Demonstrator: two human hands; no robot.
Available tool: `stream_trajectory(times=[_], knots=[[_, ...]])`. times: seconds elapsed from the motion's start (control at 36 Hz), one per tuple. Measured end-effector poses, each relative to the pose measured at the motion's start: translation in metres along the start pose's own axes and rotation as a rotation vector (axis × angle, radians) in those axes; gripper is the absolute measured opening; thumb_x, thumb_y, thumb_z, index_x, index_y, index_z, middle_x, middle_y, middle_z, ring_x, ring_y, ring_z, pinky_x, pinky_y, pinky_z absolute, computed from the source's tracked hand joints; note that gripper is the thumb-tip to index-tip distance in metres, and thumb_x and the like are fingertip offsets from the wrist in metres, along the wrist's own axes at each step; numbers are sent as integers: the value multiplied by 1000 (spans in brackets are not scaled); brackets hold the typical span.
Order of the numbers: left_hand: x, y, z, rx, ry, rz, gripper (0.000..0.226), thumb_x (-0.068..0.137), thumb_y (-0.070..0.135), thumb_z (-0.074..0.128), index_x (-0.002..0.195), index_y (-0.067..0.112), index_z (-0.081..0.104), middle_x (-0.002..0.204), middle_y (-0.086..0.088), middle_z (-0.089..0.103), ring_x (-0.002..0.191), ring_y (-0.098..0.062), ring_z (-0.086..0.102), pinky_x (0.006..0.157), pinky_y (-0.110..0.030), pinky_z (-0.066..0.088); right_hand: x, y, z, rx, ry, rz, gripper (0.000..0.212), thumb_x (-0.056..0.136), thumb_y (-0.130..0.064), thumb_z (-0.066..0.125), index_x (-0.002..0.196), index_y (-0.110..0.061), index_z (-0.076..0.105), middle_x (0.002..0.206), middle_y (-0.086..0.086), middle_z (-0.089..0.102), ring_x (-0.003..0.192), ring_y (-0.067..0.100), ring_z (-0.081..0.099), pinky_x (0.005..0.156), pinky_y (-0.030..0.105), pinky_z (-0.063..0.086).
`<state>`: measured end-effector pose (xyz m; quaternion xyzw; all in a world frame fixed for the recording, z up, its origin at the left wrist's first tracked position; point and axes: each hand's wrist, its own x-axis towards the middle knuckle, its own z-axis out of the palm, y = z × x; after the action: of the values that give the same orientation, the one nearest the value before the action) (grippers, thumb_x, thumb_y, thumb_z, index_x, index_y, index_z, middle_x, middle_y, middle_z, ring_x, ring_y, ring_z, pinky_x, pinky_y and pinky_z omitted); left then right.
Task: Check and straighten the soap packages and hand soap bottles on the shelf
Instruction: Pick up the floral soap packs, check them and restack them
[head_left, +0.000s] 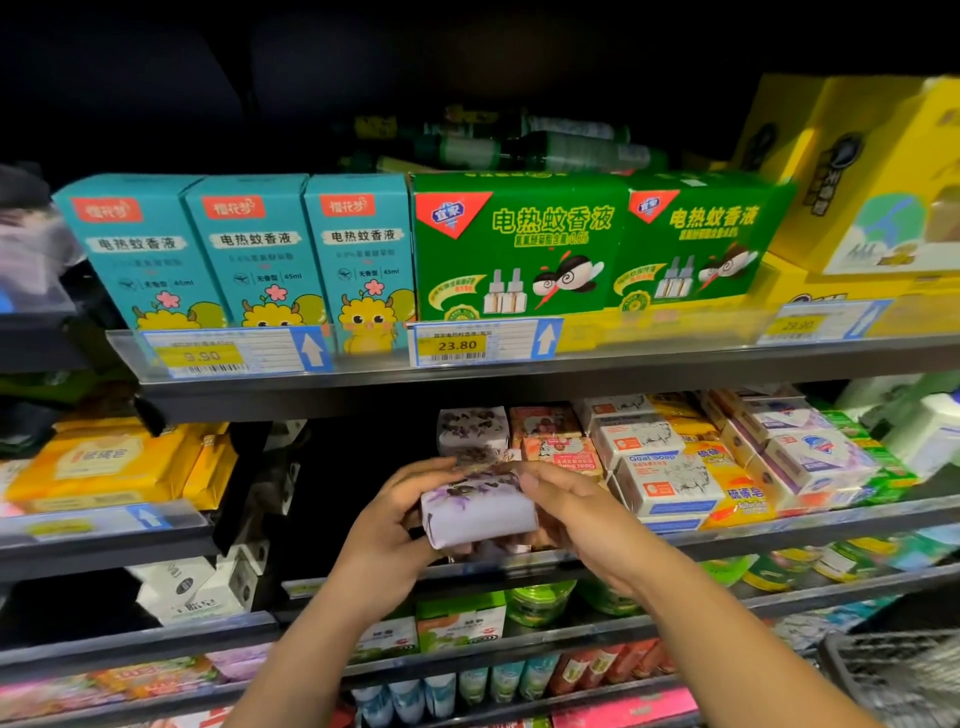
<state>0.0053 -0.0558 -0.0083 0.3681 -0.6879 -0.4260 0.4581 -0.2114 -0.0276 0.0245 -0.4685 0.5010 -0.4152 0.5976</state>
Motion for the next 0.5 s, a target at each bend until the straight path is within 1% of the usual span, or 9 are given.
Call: stream_trajectory(times=[0.03,0.08,0.14,0.22,0.31,0.36,0.42,0.44,0.5], knots=[[-1,1,-1,-32,-12,-21,53,63,29,82,108,54,67,124,20,60,121,-7,57,96,-33,52,0,0,-3,-55,-15,-31,30,85,-41,64,114,-38,67,111,-14,73,101,7,67,85,22,50],[-1,4,-2,-21,-41,-36,51,59,43,84,107,52,68,121,19,62,119,-9,59,95,-31,51,-2,0,-7,-137,-15,-103,38,92,-24,67,127,-38,60,123,-16,68,113,5,64,88,20,51],[-2,9,-2,24,-51,-43,51,58,54,84,106,48,68,116,17,64,113,-10,61,92,-28,51,-4,1,-10,-204,-32,-141,50,84,-11,75,125,-38,62,122,-16,67,110,7,65,84,21,52],[-4,16,0,31,-41,-63,47,60,47,82,104,35,69,103,11,69,96,-9,65,80,-21,52,-4,4,-7,-338,-92,-158,62,66,-20,92,114,-50,66,115,-15,65,105,10,66,87,29,55],[-5,22,2,11,-10,-71,52,56,47,83,101,26,68,96,8,70,87,-8,66,72,-19,51,1,13,2,-416,-63,-199,61,67,-22,92,109,-55,65,115,-20,66,108,12,65,94,36,55],[-4,26,3,25,15,-64,52,52,48,85,98,30,67,93,11,69,84,-6,66,70,-16,50,4,20,11,-355,-23,-231,55,69,-12,90,108,-45,66,113,-10,69,110,22,64,93,37,56],[-4,29,4,47,41,-62,48,52,48,85,95,35,68,94,14,68,85,-6,66,69,-16,51,4,26,21,-238,-35,-202,55,72,1,85,110,-32,65,114,0,68,111,31,64,91,43,57],[-4,31,5,59,49,-69,47,52,48,85,95,38,67,95,15,68,87,-7,66,70,-20,53,4,29,26,-178,-65,-195,55,73,5,83,113,-27,65,117,6,67,111,33,64,89,45,58],[-4,32,7,76,42,-77,46,55,44,86,96,42,64,96,16,67,88,-7,65,70,-23,55,3,35,32,-117,-93,-212,56,73,10,80,119,-19,66,122,12,66,112,31,65,85,41,59]])
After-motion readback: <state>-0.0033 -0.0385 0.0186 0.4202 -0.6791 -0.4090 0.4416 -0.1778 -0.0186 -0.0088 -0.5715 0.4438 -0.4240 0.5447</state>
